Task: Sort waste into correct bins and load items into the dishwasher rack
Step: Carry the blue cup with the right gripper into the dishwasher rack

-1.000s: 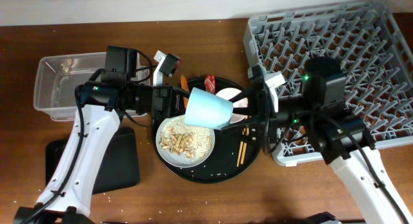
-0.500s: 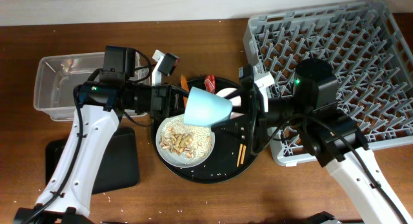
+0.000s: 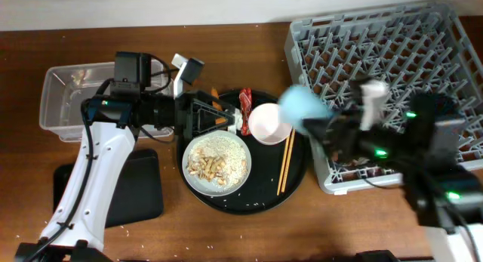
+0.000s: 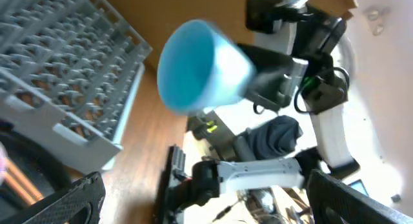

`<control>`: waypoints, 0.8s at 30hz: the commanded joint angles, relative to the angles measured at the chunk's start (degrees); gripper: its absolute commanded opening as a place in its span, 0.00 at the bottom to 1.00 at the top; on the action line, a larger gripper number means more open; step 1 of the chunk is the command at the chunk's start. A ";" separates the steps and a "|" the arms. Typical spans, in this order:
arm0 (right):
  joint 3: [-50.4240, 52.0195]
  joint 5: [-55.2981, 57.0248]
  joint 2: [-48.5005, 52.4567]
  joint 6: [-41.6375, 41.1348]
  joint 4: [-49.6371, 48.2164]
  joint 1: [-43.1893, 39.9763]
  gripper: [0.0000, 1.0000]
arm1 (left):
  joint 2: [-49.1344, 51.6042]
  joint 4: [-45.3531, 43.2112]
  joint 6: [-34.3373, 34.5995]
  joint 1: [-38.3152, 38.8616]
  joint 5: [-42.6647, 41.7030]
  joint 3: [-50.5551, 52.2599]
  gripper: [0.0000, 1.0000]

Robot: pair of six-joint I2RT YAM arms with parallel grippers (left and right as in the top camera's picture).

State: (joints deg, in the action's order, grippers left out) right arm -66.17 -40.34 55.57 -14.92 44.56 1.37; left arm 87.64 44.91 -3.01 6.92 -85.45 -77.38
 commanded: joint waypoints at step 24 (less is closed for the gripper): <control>-20.52 13.44 20.39 10.16 22.75 -7.34 0.80 | -0.57 7.82 12.33 8.61 56.87 -0.57 0.89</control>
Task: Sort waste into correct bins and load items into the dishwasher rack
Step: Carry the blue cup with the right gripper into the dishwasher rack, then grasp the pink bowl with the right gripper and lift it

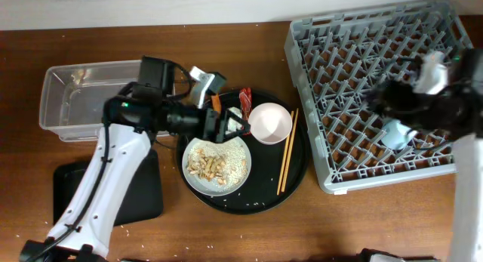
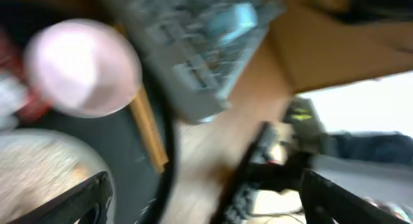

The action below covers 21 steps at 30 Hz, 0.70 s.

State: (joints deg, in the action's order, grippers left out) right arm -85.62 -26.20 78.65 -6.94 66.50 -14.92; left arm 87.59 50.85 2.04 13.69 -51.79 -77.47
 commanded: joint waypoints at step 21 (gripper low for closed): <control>2.05 24.44 26.99 -15.85 -9.90 34.77 0.04 | -30.56 19.12 10.34 -6.99 55.06 -6.25 0.99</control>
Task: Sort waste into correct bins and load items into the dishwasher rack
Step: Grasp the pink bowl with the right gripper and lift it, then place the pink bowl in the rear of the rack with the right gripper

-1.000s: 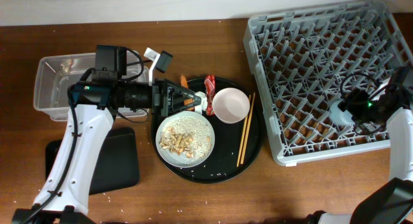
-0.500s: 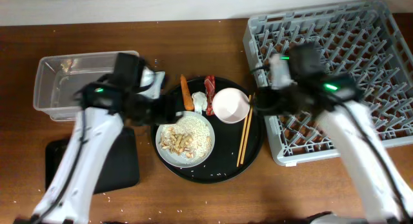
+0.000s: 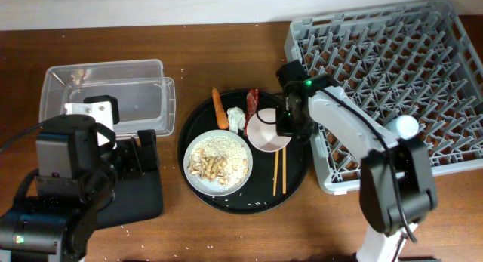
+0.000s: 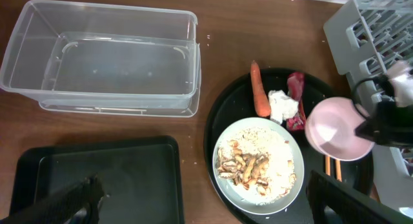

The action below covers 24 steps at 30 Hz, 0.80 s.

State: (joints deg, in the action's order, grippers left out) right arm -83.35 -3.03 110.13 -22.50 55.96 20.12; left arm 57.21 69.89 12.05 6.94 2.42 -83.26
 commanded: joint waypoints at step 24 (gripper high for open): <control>-4.96 70.84 6.73 16.76 -23.23 -17.40 0.04 | -0.17 1.03 0.33 -0.24 0.85 -0.46 0.99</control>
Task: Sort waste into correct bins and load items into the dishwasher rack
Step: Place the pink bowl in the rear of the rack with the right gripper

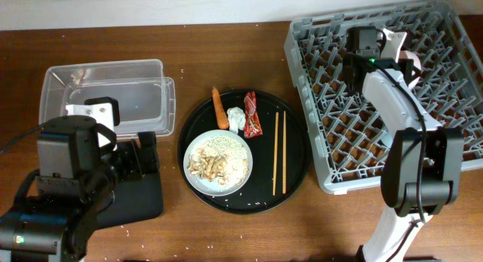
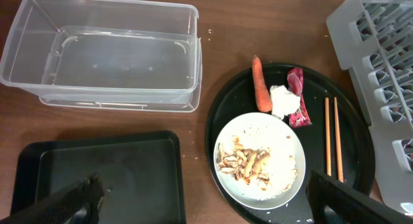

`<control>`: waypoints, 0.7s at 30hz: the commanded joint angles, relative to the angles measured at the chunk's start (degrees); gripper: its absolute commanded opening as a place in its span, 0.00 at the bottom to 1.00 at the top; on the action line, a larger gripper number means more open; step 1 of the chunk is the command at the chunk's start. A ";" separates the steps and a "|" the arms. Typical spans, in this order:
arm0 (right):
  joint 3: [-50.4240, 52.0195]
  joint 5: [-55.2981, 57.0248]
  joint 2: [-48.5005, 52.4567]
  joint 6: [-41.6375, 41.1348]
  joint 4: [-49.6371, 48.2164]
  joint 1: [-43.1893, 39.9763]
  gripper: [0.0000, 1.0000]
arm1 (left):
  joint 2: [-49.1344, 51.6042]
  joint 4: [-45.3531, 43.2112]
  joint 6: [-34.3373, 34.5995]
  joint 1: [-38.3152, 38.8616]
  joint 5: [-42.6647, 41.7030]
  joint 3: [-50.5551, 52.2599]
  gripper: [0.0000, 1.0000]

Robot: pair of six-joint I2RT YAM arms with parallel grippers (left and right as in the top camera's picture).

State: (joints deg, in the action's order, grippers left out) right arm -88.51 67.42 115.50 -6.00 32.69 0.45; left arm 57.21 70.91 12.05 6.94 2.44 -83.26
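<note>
On the round black tray (image 1: 298,160) sit a white plate of rice and food scraps (image 1: 217,162), a carrot (image 1: 217,106), a crumpled white napkin (image 1: 238,118), a red wrapper (image 1: 253,115) and a pair of chopsticks (image 1: 278,152). My right gripper (image 1: 402,53) is over the far part of the grey dishwasher rack (image 1: 332,141), with a sliver of the pink bowl (image 1: 411,62) at its tip; its fingers are hard to make out. My left gripper (image 2: 206,210) hangs open, high over the black bin and the tray, holding nothing.
A clear plastic bin (image 2: 97,56) stands at the back left, and a black rectangular bin (image 2: 97,179) lies in front of it. Rice grains are scattered on the wooden table. The rack fills the right side.
The pink bowl has left the round tray. My right gripper, then at the bowl on the tray, is now over the far part of the rack. The chopsticks now lie straight. The left arm is unchanged.
First my right gripper carried a blue cup above the tray while the left reached over the plate. Then the cup was in the rack. Later the left arm was back over the black bin and the right was at the pink bowl, which is now at the rack.
</note>
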 commanded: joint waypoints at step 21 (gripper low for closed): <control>1.44 -71.71 -15.74 -12.31 31.87 27.34 0.34 | -0.17 2.47 0.33 -0.24 0.83 -0.46 0.99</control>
State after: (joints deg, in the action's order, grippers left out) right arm -88.55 0.99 96.31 -12.29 64.49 24.91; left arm 57.21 73.47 12.05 6.94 2.44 -83.26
